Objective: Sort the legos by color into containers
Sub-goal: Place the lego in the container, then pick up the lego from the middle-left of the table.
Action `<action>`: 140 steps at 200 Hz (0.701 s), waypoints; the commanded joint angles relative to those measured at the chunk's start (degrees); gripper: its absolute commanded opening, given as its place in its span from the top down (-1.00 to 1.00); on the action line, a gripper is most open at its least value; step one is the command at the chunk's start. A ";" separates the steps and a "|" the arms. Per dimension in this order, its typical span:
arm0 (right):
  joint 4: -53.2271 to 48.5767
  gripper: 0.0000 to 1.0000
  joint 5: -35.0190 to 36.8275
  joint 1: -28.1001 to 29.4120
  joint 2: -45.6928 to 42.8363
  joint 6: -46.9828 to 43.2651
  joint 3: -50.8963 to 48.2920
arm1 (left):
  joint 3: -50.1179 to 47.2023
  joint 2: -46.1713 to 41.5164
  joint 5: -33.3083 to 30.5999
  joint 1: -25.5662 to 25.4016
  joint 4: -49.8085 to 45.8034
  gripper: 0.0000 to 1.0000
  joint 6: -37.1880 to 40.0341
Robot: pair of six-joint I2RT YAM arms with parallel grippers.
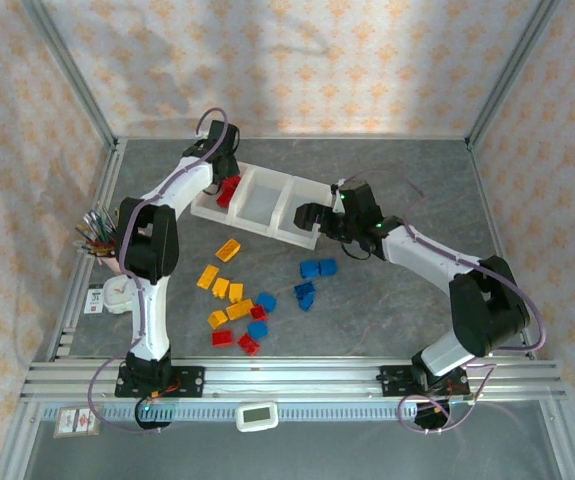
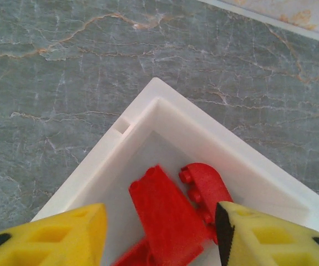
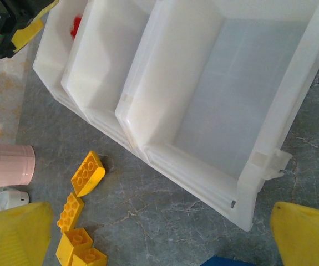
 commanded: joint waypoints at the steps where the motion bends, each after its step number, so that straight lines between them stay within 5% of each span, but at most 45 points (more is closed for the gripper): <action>1: -1.05 -0.99 0.79 0.34 -0.15 -2.08 2.20 | 1.52 -3.90 -0.88 -0.08 -3.39 -0.19 1.69; 64: -5.14 -0.99 1.03 1.63 -4.14 -3.37 -0.61 | -16.00 -19.46 8.39 -3.17 -1.05 -0.28 -0.61; 140: -9.31 -0.99 0.36 4.10 -12.02 -3.78 -9.22 | -35.96 -36.23 9.09 -18.06 -3.16 -0.39 -8.43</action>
